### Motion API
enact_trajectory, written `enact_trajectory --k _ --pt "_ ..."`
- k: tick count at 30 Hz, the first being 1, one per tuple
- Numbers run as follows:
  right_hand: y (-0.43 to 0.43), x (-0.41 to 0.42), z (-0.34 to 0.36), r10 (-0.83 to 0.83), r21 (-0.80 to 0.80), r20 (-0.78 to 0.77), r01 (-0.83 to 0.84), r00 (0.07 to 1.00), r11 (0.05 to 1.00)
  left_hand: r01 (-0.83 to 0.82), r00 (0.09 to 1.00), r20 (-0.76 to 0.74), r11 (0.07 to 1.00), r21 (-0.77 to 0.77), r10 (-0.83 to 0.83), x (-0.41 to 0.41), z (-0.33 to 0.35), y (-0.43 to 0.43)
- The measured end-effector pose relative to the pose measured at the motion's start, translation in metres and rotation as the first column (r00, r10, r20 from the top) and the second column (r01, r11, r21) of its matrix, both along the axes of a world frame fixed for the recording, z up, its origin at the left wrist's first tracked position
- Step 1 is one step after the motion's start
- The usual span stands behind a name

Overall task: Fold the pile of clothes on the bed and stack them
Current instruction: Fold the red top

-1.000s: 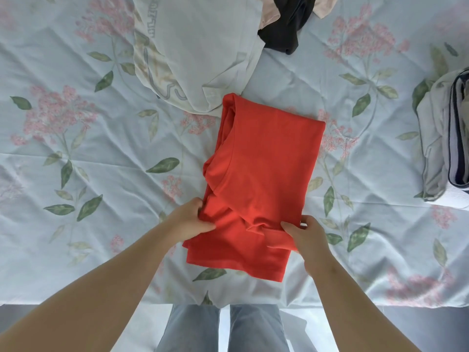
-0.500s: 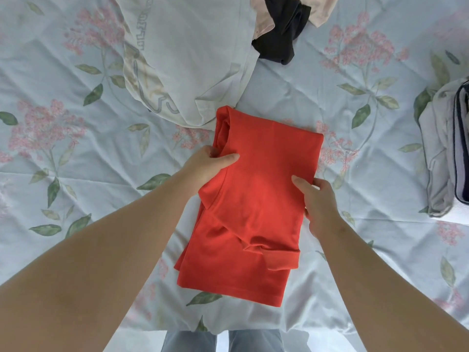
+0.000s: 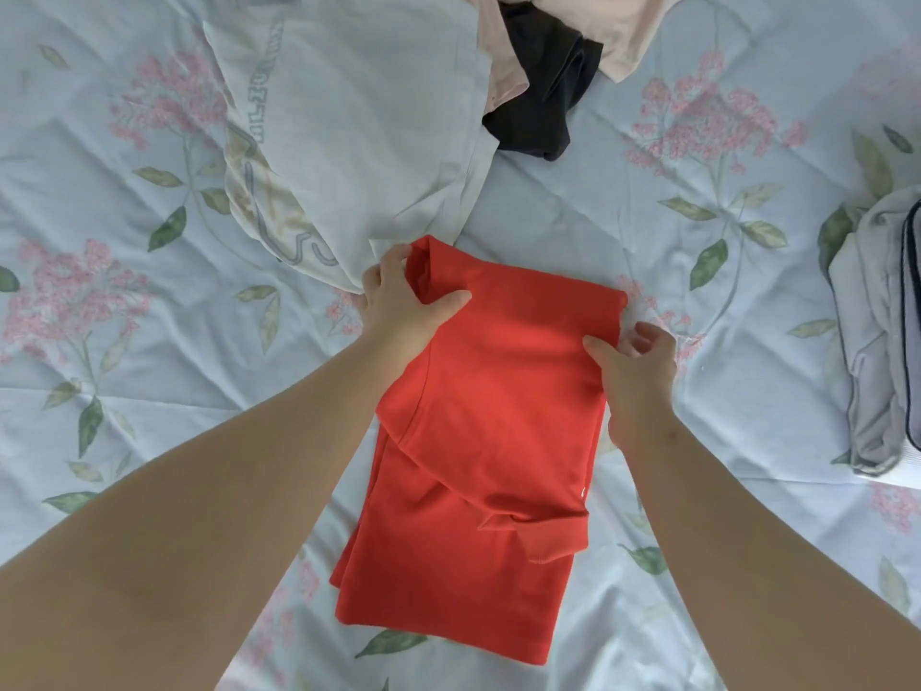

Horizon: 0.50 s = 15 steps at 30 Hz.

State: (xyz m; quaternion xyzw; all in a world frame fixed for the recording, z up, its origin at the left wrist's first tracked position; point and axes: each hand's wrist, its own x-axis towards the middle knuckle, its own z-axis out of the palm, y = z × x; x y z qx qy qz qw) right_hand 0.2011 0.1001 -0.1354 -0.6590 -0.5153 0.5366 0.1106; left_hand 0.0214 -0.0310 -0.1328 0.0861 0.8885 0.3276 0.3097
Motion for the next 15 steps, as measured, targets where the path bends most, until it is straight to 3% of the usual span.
enact_trajectory --k 4,7,9,15 --pt "0.009 -0.012 0.003 -0.050 -0.206 -0.110 0.026 0.993 0.978 -0.026 0.985 0.173 0.997 0.072 0.013 -0.014 -0.001 0.008" --pt "0.017 -0.014 0.009 0.030 -0.273 -0.160 -0.073 0.987 0.959 0.087 0.963 0.251 0.994 0.063 -0.100 -0.020 0.004 0.011" --pt "0.022 -0.014 0.013 0.045 -0.256 -0.207 -0.098 0.977 0.962 0.099 0.963 0.238 0.989 0.113 -0.123 -0.020 0.008 0.012" --pt "0.045 -0.031 0.039 0.056 -0.090 -0.345 -0.092 0.937 0.992 -0.077 0.965 0.258 0.903 0.422 -0.039 -0.035 0.030 0.024"
